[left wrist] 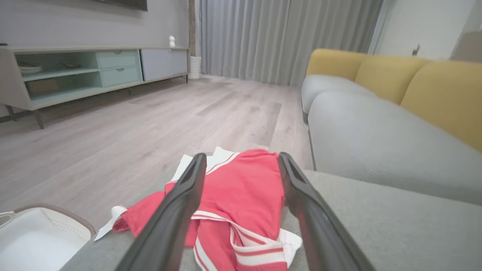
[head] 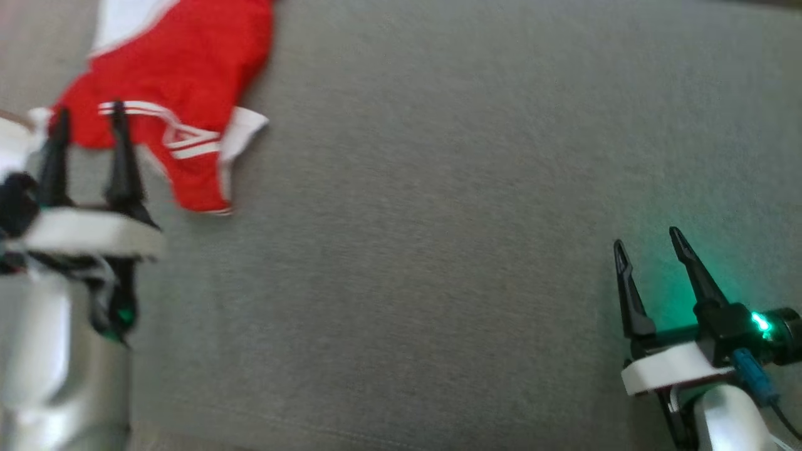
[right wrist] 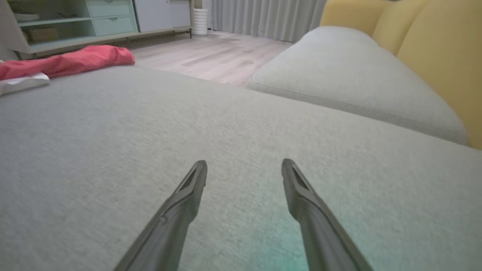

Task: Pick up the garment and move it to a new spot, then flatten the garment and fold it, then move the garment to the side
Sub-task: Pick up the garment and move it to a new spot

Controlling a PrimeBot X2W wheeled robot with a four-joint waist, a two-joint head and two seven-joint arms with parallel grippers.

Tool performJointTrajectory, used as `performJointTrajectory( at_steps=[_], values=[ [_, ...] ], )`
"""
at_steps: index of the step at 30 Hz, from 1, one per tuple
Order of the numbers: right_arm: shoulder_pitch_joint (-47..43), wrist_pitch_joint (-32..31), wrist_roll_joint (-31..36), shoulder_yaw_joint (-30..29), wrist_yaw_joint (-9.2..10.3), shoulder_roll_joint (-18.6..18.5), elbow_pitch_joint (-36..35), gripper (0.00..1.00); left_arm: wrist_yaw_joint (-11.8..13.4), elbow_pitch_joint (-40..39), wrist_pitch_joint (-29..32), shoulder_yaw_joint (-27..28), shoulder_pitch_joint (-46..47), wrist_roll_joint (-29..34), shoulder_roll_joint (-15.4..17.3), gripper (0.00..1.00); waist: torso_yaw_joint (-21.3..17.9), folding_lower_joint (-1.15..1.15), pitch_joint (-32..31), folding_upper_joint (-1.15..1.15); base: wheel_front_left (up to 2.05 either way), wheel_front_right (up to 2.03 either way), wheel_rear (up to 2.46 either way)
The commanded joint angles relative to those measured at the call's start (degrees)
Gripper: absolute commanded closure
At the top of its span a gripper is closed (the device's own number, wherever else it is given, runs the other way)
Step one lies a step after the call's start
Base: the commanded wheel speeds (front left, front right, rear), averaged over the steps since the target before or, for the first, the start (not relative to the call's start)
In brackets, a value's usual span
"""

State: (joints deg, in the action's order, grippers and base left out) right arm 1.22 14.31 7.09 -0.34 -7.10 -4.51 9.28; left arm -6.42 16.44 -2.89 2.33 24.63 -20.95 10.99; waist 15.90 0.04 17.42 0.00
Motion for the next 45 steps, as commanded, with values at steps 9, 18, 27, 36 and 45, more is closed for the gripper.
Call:
performJointTrajectory(
  at_steps=[9,18,27,36,45],
  values=[
    [1.50,0.65,0.17,1.84,-0.39,-0.24,-1.83,0.00,3.29,21.80,14.95,2.79,14.92,-1.32,7.11,0.00,-11.50,-0.04,6.65,0.00,0.00,0.00,0.00],
    [1.02,0.66,-0.09,1.74,-0.39,-0.62,-2.25,0.00,6.17,34.14,17.86,1.91,17.91,-0.37,8.08,1.00,-13.30,-0.04,6.45,0.00,0.00,0.00,0.00],
    [0.56,0.67,-1.44,2.58,-0.39,0.18,-0.37,0.00,2.78,34.45,11.85,1.86,20.48,-1.73,8.59,1.00,-11.54,-0.04,1.90,0.00,0.00,0.00,0.00],
    [0.44,0.68,-3.36,3.79,-0.39,1.30,1.91,0.00,-0.47,20.63,10.83,-2.58,19.55,-2.20,9.38,1.00,-11.55,-0.04,-5.21,0.00,0.00,0.00,0.00],
    [-0.13,0.68,-7.28,4.80,-0.39,1.61,2.77,0.00,-0.95,-9.38,22.64,-7.23,10.11,-9.76,8.03,1.00,-15.95,-0.04,-9.37,0.00,0.00,0.00,0.00]
  ],
)
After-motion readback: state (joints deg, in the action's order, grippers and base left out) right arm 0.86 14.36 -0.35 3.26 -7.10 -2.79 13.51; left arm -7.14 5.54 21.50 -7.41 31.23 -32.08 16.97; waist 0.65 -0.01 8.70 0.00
